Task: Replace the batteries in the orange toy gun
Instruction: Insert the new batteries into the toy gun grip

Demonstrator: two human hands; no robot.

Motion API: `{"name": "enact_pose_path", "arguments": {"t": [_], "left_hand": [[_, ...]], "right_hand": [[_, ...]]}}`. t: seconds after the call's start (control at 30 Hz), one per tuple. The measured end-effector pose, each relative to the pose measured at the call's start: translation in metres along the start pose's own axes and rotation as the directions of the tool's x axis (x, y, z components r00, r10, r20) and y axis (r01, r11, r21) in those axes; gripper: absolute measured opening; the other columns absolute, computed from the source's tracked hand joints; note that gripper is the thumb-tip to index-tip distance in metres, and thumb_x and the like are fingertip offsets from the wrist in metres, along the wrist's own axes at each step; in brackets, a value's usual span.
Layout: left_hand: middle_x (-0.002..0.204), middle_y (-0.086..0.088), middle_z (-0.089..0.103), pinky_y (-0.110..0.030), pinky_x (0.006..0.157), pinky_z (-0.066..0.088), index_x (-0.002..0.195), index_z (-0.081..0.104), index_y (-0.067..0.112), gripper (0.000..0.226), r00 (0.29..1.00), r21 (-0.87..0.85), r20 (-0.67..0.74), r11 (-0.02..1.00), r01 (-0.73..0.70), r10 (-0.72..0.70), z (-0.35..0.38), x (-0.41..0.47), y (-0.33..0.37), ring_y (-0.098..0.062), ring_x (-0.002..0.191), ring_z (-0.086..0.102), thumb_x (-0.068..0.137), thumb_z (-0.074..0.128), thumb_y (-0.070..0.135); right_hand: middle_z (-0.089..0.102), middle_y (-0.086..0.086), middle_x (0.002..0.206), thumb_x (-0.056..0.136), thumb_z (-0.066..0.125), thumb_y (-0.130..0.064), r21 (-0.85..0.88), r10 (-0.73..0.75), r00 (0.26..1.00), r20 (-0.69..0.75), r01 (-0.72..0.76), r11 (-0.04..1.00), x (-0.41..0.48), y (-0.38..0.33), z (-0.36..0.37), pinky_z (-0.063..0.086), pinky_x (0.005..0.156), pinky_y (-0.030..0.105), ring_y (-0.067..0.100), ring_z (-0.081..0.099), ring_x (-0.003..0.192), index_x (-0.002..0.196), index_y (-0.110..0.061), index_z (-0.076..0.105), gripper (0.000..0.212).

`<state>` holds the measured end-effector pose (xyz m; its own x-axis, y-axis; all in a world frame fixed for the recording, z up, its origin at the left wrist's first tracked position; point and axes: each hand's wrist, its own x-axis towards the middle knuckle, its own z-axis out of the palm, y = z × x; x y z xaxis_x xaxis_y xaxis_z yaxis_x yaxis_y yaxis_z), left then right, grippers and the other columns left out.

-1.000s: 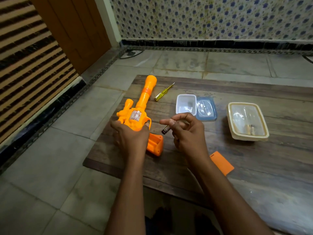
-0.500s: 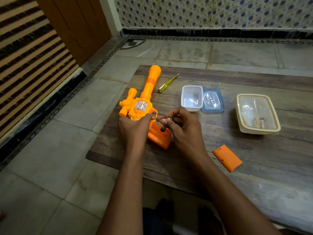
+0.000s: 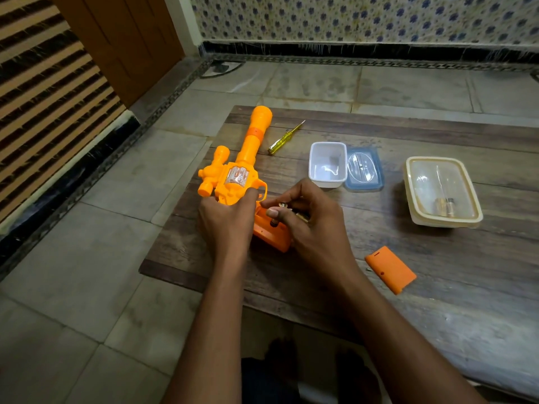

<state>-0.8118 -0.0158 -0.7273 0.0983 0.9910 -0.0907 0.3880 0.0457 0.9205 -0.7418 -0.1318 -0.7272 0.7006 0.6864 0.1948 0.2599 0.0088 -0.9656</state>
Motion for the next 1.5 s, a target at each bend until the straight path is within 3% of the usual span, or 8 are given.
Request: {"name": "enact_pose_path", "arguments": {"t": [0.13, 0.33, 0.47, 0.53, 0.73, 0.93, 1.23, 1.5], "left_hand": [[0.098, -0.001, 0.073, -0.025, 0.061, 0.047, 0.111, 0.070, 0.013, 0.064, 1.000, -0.027, 0.009, 0.999, -0.021, 0.021, 0.001, -0.002, 0.001, -0.020, 0.084, 0.070, 0.061, 0.078, 0.051], [0.093, 0.001, 0.073, -0.024, 0.057, 0.042, 0.109, 0.071, 0.014, 0.053, 1.000, -0.055, 0.010, 0.998, 0.004, -0.004, 0.002, -0.001, 0.001, -0.019, 0.081, 0.070, 0.068, 0.082, 0.045], [0.084, 0.001, 0.073, -0.026, 0.059, 0.045, 0.100, 0.073, 0.014, 0.063, 1.000, -0.105, 0.024, 0.994, 0.019, -0.017, 0.001, -0.003, 0.002, -0.018, 0.072, 0.069, 0.054, 0.072, 0.056], [0.078, -0.001, 0.072, -0.027, 0.058, 0.047, 0.094, 0.072, 0.012, 0.052, 0.999, -0.130, 0.040, 0.991, 0.012, -0.007, 0.002, -0.003, 0.002, -0.018, 0.066, 0.068, 0.058, 0.073, 0.050], [0.079, 0.002, 0.074, -0.025, 0.059, 0.047, 0.094, 0.074, 0.013, 0.039, 0.999, -0.119, 0.033, 0.993, 0.023, -0.019, 0.003, -0.002, -0.001, -0.014, 0.067, 0.069, 0.068, 0.081, 0.042], [0.076, -0.002, 0.073, -0.030, 0.055, 0.050, 0.091, 0.073, 0.012, 0.041, 0.999, -0.103, 0.031, 0.994, 0.042, -0.039, 0.004, 0.000, -0.002, -0.018, 0.064, 0.069, 0.068, 0.083, 0.044], [0.087, 0.005, 0.075, -0.033, 0.067, 0.059, 0.104, 0.073, 0.022, 0.042, 0.998, -0.128, 0.047, 0.990, 0.054, -0.048, 0.004, 0.000, -0.001, -0.016, 0.077, 0.074, 0.069, 0.087, 0.042], [0.086, 0.011, 0.076, -0.031, 0.065, 0.063, 0.113, 0.074, 0.022, 0.042, 0.999, -0.173, 0.048, 0.985, 0.027, -0.019, 0.005, -0.005, -0.001, -0.005, 0.071, 0.075, 0.074, 0.088, 0.032]], "right_hand": [[0.078, -0.003, 0.100, 0.087, 0.077, -0.012, -0.030, -0.073, 0.997, -0.023, 0.073, 0.997, 0.000, 0.001, -0.004, 0.060, 0.087, 0.040, 0.005, 0.072, 0.102, 0.086, -0.007, 0.060, 0.019], [0.079, 0.002, 0.100, 0.085, 0.079, -0.009, 0.024, -0.134, 0.991, -0.001, 0.134, 0.991, 0.000, 0.000, -0.009, 0.060, 0.086, 0.045, 0.009, 0.073, 0.104, 0.083, -0.009, 0.057, 0.022], [0.077, 0.009, 0.096, 0.086, 0.078, -0.013, 0.076, -0.170, 0.985, -0.012, 0.171, 0.982, 0.000, -0.002, -0.007, 0.060, 0.082, 0.052, 0.016, 0.075, 0.102, 0.082, -0.005, 0.055, 0.025], [0.077, 0.008, 0.094, 0.086, 0.078, -0.014, 0.067, -0.182, 0.983, 0.000, 0.182, 0.981, 0.000, -0.003, -0.006, 0.060, 0.079, 0.052, 0.015, 0.075, 0.102, 0.082, -0.003, 0.053, 0.027], [0.074, -0.004, 0.084, 0.081, 0.081, -0.018, -0.085, -0.267, 0.964, 0.022, 0.268, 0.960, 0.001, -0.002, -0.009, 0.060, 0.072, 0.045, 0.011, 0.076, 0.094, 0.075, -0.018, 0.053, 0.028], [0.078, 0.005, 0.081, 0.084, 0.077, -0.006, -0.168, -0.308, 0.951, 0.034, 0.309, 0.936, 0.000, 0.003, -0.018, 0.061, 0.070, 0.043, 0.005, 0.076, 0.086, 0.072, -0.001, 0.063, 0.019], [0.080, 0.008, 0.095, 0.080, 0.070, -0.004, -0.330, -0.493, 0.864, 0.103, 0.497, 0.802, 0.006, 0.001, -0.025, 0.057, 0.078, 0.028, 0.017, 0.075, 0.084, 0.078, -0.005, 0.078, 0.008], [0.079, 0.010, 0.085, 0.073, 0.070, -0.004, -0.411, -0.518, 0.844, 0.140, 0.525, 0.745, 0.007, -0.003, -0.016, 0.057, 0.068, 0.038, 0.025, 0.075, 0.073, 0.069, -0.004, 0.075, 0.007]]}}
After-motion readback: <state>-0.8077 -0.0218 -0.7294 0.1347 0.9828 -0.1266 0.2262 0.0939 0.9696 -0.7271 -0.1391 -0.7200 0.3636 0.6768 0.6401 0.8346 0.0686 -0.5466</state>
